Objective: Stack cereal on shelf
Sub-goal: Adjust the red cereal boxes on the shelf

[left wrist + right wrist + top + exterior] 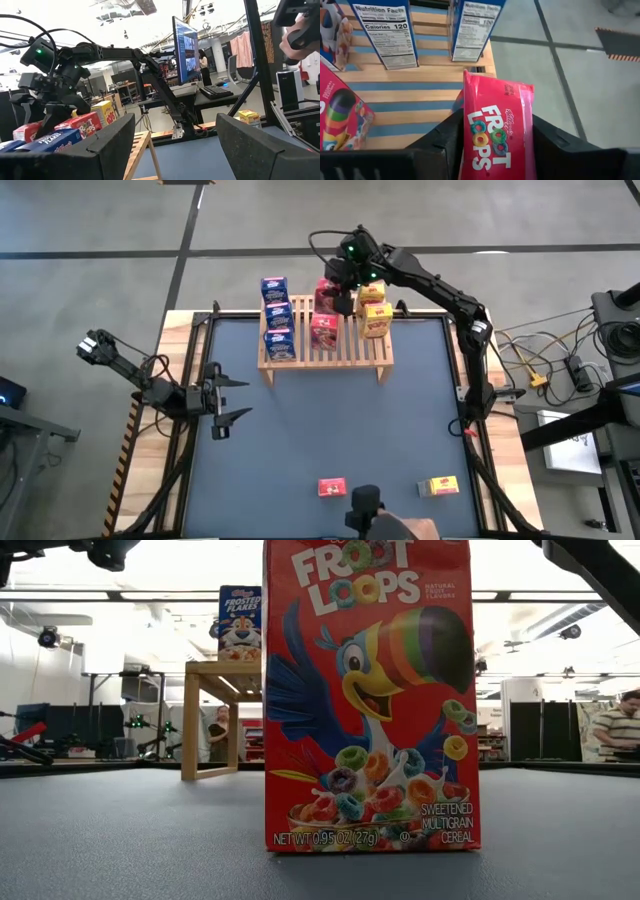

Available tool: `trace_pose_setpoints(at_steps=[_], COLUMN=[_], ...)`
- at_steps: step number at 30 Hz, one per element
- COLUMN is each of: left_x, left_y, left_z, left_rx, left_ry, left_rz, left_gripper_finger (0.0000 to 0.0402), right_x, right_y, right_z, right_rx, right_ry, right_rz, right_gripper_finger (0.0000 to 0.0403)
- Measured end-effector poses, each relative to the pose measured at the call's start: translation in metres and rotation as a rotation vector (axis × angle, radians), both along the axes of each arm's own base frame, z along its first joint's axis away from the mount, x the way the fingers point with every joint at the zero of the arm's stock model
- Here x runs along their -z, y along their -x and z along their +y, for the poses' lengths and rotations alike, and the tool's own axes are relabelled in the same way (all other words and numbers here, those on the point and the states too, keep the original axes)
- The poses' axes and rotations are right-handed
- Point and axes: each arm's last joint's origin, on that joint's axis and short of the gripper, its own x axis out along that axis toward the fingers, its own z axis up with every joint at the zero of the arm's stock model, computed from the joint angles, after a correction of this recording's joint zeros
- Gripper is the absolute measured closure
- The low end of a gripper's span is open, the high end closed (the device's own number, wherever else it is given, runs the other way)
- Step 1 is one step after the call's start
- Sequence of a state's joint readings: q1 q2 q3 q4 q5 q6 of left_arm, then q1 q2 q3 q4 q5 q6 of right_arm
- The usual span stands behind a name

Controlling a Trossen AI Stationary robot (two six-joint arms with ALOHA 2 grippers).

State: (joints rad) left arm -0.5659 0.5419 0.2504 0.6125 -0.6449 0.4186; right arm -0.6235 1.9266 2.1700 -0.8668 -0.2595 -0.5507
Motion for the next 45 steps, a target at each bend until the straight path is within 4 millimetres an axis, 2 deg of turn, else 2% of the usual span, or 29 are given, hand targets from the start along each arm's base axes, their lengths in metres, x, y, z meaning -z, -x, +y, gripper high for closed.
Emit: trace_pose_setpoints(at_steps=[8, 16, 45], left_x=[0.000, 0.000, 0.001], left_y=[0.000, 0.000, 0.000], left_z=[0.000, 0.000, 0.000], left_rx=[0.001, 0.002, 0.004], left_ry=[0.005, 0.008, 0.012], left_rz=[-0.001, 0.000, 0.004], left_gripper_finger=[0.0141, 0.0141, 0.0141], right_x=[-0.003, -0.001, 0.009], right_y=[-0.001, 0.003, 0.001], right_z=[-0.002, -0.011, -0.013], right_rx=[-0.081, -0.120, -0.155], right_ry=[0.107, 0.077, 0.084], right_rz=[-0.012, -0.036, -0.029], right_gripper_finger=[0.0254, 0.0254, 0.0255])
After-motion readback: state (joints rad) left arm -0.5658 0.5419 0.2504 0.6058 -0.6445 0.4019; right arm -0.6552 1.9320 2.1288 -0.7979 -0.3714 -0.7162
